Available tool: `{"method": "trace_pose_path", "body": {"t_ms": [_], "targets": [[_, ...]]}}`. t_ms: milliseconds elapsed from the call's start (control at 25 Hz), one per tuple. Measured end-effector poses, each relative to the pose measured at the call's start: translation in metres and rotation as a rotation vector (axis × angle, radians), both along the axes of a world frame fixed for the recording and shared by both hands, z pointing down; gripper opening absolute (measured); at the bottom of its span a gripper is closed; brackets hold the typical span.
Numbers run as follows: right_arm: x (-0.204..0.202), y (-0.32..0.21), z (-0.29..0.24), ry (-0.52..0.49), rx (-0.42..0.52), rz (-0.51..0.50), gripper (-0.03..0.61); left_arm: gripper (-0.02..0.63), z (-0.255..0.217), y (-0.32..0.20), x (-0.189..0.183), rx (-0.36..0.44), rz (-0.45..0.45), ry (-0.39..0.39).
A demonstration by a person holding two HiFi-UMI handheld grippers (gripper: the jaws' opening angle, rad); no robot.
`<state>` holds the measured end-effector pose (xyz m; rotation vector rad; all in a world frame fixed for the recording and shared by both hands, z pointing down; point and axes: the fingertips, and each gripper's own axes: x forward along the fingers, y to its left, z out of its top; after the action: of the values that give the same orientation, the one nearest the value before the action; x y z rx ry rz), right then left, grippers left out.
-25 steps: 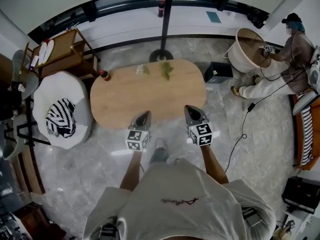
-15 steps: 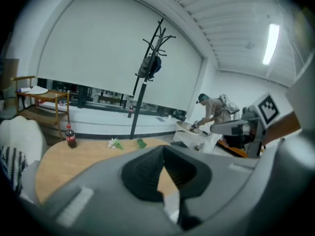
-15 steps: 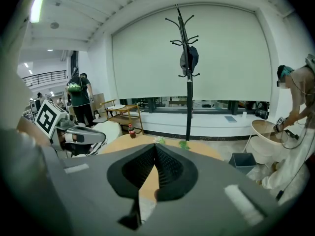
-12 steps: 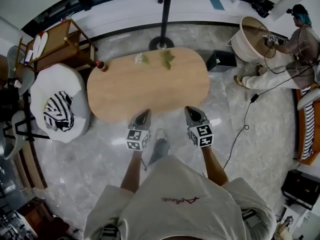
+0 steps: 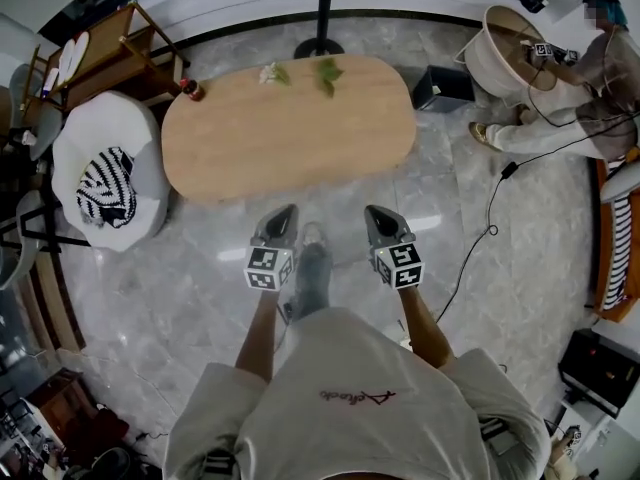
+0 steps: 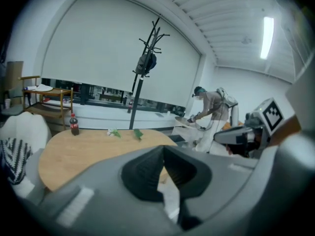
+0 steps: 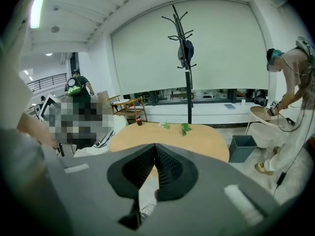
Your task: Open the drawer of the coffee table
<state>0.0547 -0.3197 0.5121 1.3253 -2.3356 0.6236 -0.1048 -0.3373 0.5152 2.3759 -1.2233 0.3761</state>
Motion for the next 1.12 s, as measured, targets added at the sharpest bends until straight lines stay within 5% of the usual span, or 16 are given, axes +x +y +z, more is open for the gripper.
{"method": "trace_pose_path", "body": {"t_ms": [400, 1120], "targets": [[0.022, 0.086, 0.075, -0.031, -0.079, 0.028, 0.005, 0.000, 0.057, 0.080, 0.013, -0.038, -0.018, -0.029], [-0.005, 0.018, 0.292, -0.021, -0.012, -0.004, 0.005, 0.000, 0.274, 0.019, -0.074, 0.048, -0.129, -0.091]]}}
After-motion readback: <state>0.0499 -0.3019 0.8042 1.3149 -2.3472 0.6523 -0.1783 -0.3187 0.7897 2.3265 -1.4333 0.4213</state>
